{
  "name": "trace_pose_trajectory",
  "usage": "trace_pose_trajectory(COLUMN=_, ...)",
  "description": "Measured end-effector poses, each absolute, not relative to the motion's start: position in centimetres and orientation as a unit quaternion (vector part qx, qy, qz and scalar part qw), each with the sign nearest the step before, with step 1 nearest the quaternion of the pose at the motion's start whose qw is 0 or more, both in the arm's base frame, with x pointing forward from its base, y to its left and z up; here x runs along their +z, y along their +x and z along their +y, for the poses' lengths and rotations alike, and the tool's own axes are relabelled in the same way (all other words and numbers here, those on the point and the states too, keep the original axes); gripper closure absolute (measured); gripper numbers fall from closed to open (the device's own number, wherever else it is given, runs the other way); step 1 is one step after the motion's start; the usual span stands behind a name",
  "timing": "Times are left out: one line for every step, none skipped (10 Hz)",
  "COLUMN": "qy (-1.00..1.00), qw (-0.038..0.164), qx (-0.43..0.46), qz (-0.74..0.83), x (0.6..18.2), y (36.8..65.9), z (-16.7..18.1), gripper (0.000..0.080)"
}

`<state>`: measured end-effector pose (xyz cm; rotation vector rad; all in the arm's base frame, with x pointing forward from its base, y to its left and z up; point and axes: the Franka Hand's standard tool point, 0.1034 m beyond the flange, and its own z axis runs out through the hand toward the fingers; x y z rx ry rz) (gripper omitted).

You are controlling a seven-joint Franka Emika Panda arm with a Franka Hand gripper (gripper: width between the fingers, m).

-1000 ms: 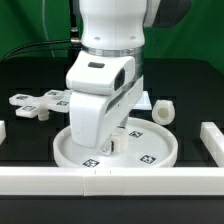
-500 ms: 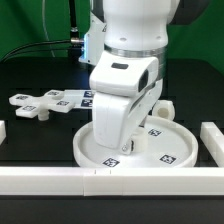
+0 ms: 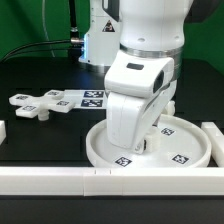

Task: Assemble round table

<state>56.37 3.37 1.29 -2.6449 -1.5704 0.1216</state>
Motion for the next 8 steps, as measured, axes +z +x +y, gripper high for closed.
trace_pose_trajectory(qy=-0.860, qw=0.031, qx=0.039, qz=-0.508, x=1.3, y=56.4, z=3.4, gripper=0.0390)
trace_pose_trajectory(qy=-0.860, qw=0.032, qx=0.040, qz=-0.508, x=1.3, y=56.4, z=3.4, gripper=0.0390)
trace_pose_trajectory(qy=-0.860, qw=0.032, qx=0.040, qz=-0.508, x=1.3, y=56.3, z=3.4, gripper=0.0390)
trace_pose_trajectory(qy=-0.860, qw=0.032, qx=0.040, qz=-0.508, x=1.2, y=56.3, z=3.4, gripper=0.0220)
trace_pose_trajectory(qy=-0.860, qw=0.032, qx=0.040, qz=-0.508, x=1.2, y=56.3, z=3.4, gripper=0.0169)
trace_pose_trajectory(qy=-0.860, qw=0.031, qx=0.040, qz=-0.508, x=1.3, y=56.4, z=3.4, gripper=0.0155)
trace_pose_trajectory(qy=-0.861, qw=0.030, qx=0.042, qz=-0.506, x=2.0, y=56.3, z=3.4, gripper=0.0151)
trace_pose_trajectory(qy=-0.866, qw=0.027, qx=0.041, qz=-0.497, x=3.3, y=56.0, z=3.5, gripper=0.0151)
